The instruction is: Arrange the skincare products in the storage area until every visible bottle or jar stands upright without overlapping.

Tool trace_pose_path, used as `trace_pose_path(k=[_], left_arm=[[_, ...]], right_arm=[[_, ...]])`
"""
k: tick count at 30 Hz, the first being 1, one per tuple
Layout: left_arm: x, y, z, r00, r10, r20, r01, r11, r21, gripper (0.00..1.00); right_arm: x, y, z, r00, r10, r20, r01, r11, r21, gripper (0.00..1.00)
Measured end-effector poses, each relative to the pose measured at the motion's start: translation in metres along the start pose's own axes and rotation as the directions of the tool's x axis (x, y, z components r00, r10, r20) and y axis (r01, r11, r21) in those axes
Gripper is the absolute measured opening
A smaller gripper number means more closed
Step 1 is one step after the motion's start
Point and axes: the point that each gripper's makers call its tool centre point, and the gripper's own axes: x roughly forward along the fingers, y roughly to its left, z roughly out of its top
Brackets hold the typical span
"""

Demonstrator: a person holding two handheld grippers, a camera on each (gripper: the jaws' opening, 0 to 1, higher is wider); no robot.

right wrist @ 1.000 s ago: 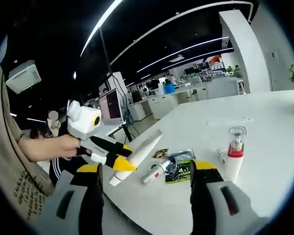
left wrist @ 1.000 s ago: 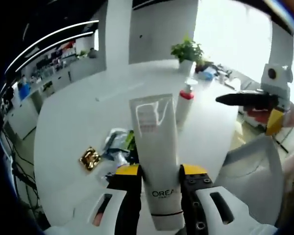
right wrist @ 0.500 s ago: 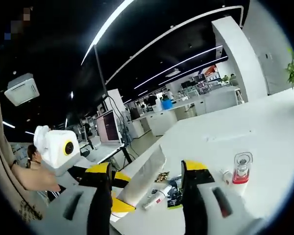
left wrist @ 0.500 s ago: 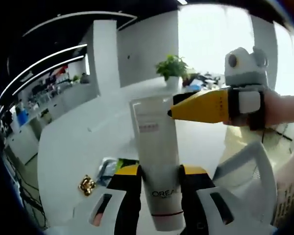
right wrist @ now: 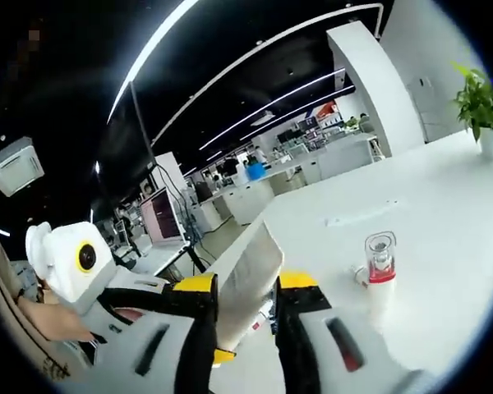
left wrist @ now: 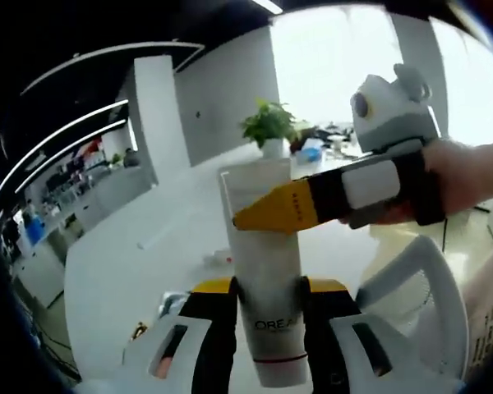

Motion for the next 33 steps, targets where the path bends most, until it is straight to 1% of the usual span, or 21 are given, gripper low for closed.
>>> trace_pose_path(k=[2, 5, 9, 12, 14, 15, 16, 18, 19, 21, 22, 24, 26, 27, 28, 29, 30, 31, 32, 33], left_arm=[[0.002, -0.003, 0.000, 1.000, -0.008, 0.000, 0.008, 1.000, 0.005, 0.27], [0.004, -0.005, 0.000, 1.000, -0.020, -0.004, 0.020, 1.000, 0.003, 0.27], [0.008, -0.003, 0.001, 1.000, -0.026, -0.007, 0.026, 1.000, -0.003, 0.27], [0.009, -0.003, 0.001, 0.999, -0.031, -0.009, 0.031, 0.999, -0.015, 0.28], [0.009, -0.003, 0.001, 0.999, -0.036, -0.006, 0.036, 0.999, -0.028, 0.28], [0.009, -0.003, 0.002, 0.999, -0.037, -0.001, 0.037, 0.999, -0.031, 0.28], [0.009, -0.002, 0.002, 0.999, -0.047, 0.000, 0.047, 0.998, -0.034, 0.28], [0.009, -0.002, 0.003, 0.998, -0.067, 0.012, 0.067, 0.997, -0.044, 0.28], [0.009, -0.005, 0.004, 0.994, -0.107, 0.021, 0.108, 0.993, -0.053, 0.27], [0.009, -0.007, 0.004, 0.989, -0.147, 0.025, 0.148, 0.987, -0.057, 0.27], [0.008, -0.008, 0.004, 0.986, -0.164, 0.027, 0.165, 0.985, -0.053, 0.27], [0.006, -0.012, 0.007, 0.976, -0.211, 0.045, 0.214, 0.975, -0.055, 0.26], [0.005, -0.015, 0.008, 0.966, -0.254, 0.052, 0.257, 0.964, -0.064, 0.25], [0.004, -0.018, 0.007, 0.956, -0.289, 0.041, 0.291, 0.956, -0.038, 0.24], [0.003, -0.020, 0.007, 0.950, -0.311, 0.040, 0.312, 0.950, -0.031, 0.23], [0.003, -0.023, 0.008, 0.942, -0.332, 0.039, 0.333, 0.943, -0.025, 0.22], [0.001, -0.028, 0.008, 0.927, -0.373, 0.039, 0.374, 0.927, -0.023, 0.22], [0.000, -0.031, 0.010, 0.917, -0.397, 0.046, 0.399, 0.917, -0.025, 0.22], [-0.002, -0.034, 0.011, 0.906, -0.420, 0.047, 0.421, 0.907, -0.025, 0.22], [-0.003, -0.036, 0.012, 0.899, -0.435, 0.050, 0.436, 0.900, -0.020, 0.23]], right_arm=[[-0.003, -0.003, 0.000, 1.000, -0.006, 0.005, 0.006, 1.000, 0.026, 0.20], [-0.004, -0.007, -0.001, 1.000, -0.021, 0.003, 0.021, 0.999, 0.033, 0.20], [-0.002, -0.008, 0.000, 1.000, -0.020, 0.018, 0.019, 0.998, 0.054, 0.18], [0.000, -0.005, 0.005, 0.999, -0.003, 0.046, 0.000, 0.997, 0.077, 0.14], [0.001, 0.006, 0.009, 0.997, 0.049, 0.058, -0.054, 0.994, 0.094, 0.11], [0.001, 0.005, 0.010, 0.998, 0.043, 0.042, -0.043, 0.999, 0.008, 0.10], [0.001, 0.008, 0.010, 0.997, 0.067, 0.026, -0.066, 0.998, -0.022, 0.10], [0.001, 0.016, 0.011, 0.993, 0.117, 0.011, -0.117, 0.992, -0.042, 0.08], [0.000, 0.018, 0.011, 0.990, 0.139, -0.001, -0.139, 0.988, -0.070, 0.08], [-0.001, 0.022, 0.010, 0.985, 0.164, -0.049, -0.170, 0.975, -0.142, 0.07], [-0.002, 0.023, 0.010, 0.983, 0.174, -0.054, -0.180, 0.973, -0.143, 0.07], [-0.004, 0.024, 0.012, 0.975, 0.210, -0.069, -0.219, 0.963, -0.159, 0.07], [-0.007, 0.027, 0.011, 0.960, 0.261, -0.098, -0.275, 0.944, -0.184, 0.07], [-0.009, 0.029, 0.010, 0.953, 0.281, -0.117, -0.300, 0.933, -0.197, 0.07], [-0.011, 0.032, 0.010, 0.942, 0.309, -0.131, -0.330, 0.921, -0.204, 0.07], [-0.013, 0.036, 0.009, 0.931, 0.336, -0.144, -0.361, 0.908, -0.211, 0.07], [-0.017, 0.040, 0.010, 0.914, 0.372, -0.160, -0.400, 0.891, -0.214, 0.07], [-0.019, 0.044, 0.010, 0.900, 0.402, -0.169, -0.431, 0.878, -0.209, 0.07], [-0.023, 0.049, 0.011, 0.882, 0.438, -0.176, -0.468, 0.859, -0.206, 0.07], [-0.025, 0.053, 0.012, 0.867, 0.466, -0.177, -0.495, 0.847, -0.195, 0.07]])
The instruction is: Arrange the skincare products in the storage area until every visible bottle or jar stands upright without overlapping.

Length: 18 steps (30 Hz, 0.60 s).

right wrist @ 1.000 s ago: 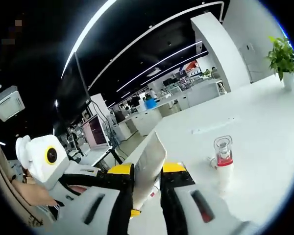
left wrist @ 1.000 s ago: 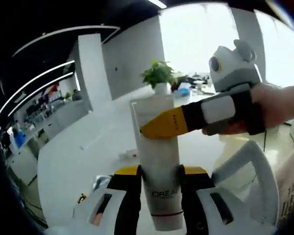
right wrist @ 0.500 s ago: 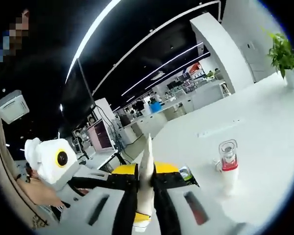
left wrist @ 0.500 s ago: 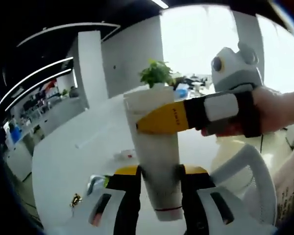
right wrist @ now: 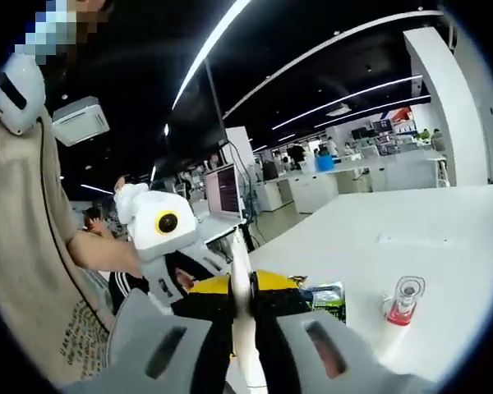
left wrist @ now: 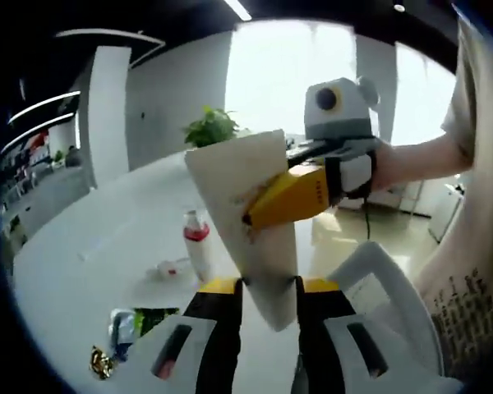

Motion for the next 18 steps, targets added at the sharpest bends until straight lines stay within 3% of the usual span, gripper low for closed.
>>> trace_pose_path(k=[4, 7, 9, 18], left_arm=[[0.002, -0.012, 0.003, 0.997, -0.079, 0.011, 0.079, 0.997, 0.011, 0.26], [0.003, -0.020, 0.004, 0.992, -0.124, 0.009, 0.124, 0.991, 0.042, 0.20], [0.004, -0.021, 0.003, 0.993, -0.122, 0.002, 0.121, 0.991, 0.053, 0.20], [0.018, -0.003, -0.013, 0.998, -0.018, -0.061, 0.021, 0.998, 0.063, 0.17]], right_arm=[[-0.001, 0.017, 0.011, 0.993, 0.120, 0.010, -0.120, 0.993, -0.008, 0.06], [0.001, 0.027, 0.012, 0.981, 0.191, -0.038, -0.193, 0.979, -0.065, 0.06], [0.002, 0.031, 0.009, 0.972, 0.224, -0.074, -0.230, 0.969, -0.091, 0.07], [0.004, 0.017, -0.009, 0.967, 0.208, -0.150, -0.228, 0.964, -0.138, 0.10]])
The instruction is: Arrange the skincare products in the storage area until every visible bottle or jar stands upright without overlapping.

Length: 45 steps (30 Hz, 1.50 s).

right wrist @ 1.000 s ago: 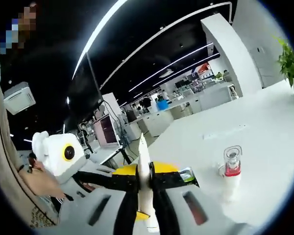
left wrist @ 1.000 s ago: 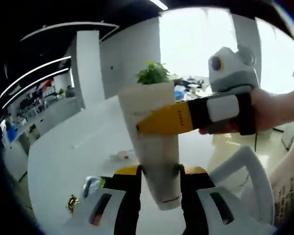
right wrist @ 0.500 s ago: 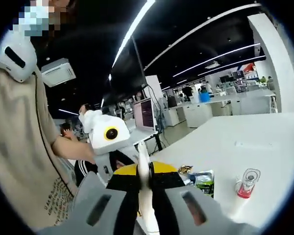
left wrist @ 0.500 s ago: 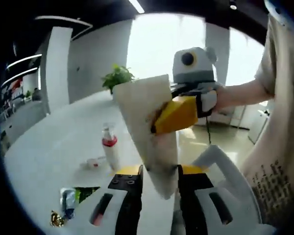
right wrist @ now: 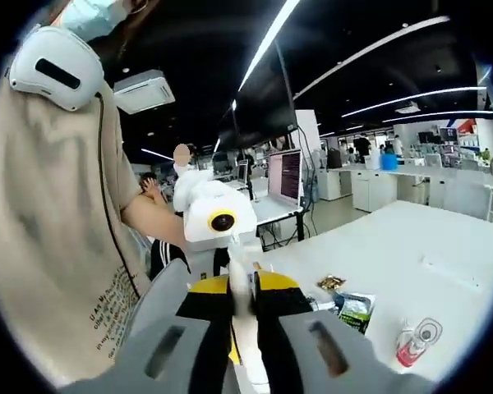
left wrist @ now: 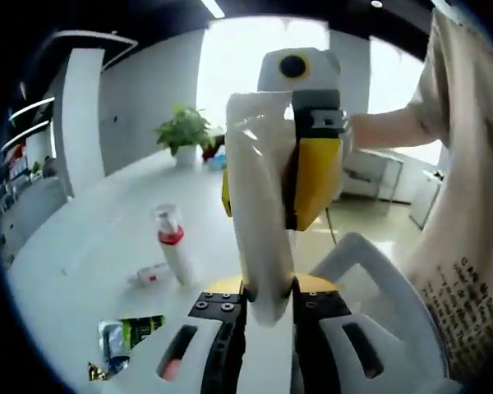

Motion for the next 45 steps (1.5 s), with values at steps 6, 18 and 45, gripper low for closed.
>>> trace_pose_path(k=[6, 18, 45], left_arm=[[0.019, 0.017, -0.029, 0.993, 0.061, -0.103, -0.054, 0.996, 0.064, 0.16], [0.050, 0.031, -0.061, 0.987, 0.056, -0.150, -0.054, 0.998, 0.021, 0.16], [0.068, 0.045, -0.081, 0.983, 0.052, -0.178, -0.048, 0.998, 0.028, 0.17]], right_arm=[[-0.001, -0.015, -0.033, 0.995, -0.036, -0.095, 0.037, 0.999, 0.003, 0.12], [-0.002, -0.039, -0.078, 0.984, -0.060, -0.167, 0.067, 0.997, 0.039, 0.13], [-0.005, -0.063, -0.105, 0.974, -0.129, -0.187, 0.149, 0.984, 0.095, 0.20]])
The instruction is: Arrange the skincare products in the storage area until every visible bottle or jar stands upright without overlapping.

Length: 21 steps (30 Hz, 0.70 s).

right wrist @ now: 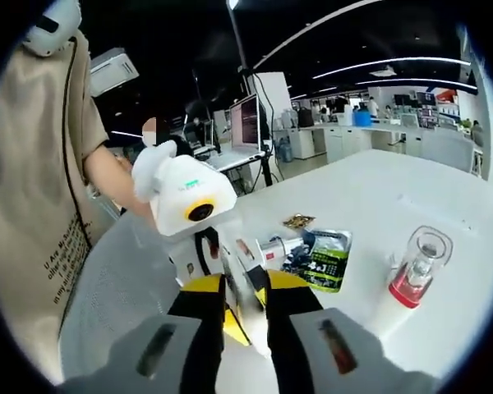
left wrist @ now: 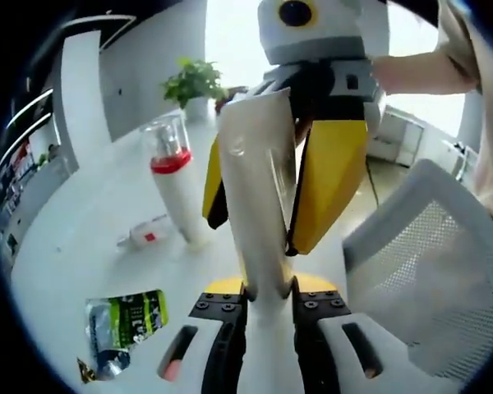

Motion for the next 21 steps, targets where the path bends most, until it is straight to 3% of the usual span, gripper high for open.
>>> trace_pose_path(k=[10, 21], left_arm=[[0.004, 0.012, 0.003, 1.000, -0.014, 0.011, 0.014, 1.000, 0.023, 0.16], [0.012, 0.039, 0.010, 0.999, -0.031, 0.016, 0.030, 0.999, 0.035, 0.16]], right_arm=[[-0.014, -0.011, -0.014, 0.993, -0.116, 0.016, 0.114, 0.990, 0.087, 0.42], [-0.025, -0.015, -0.033, 0.970, -0.243, 0.018, 0.234, 0.950, 0.205, 0.60]])
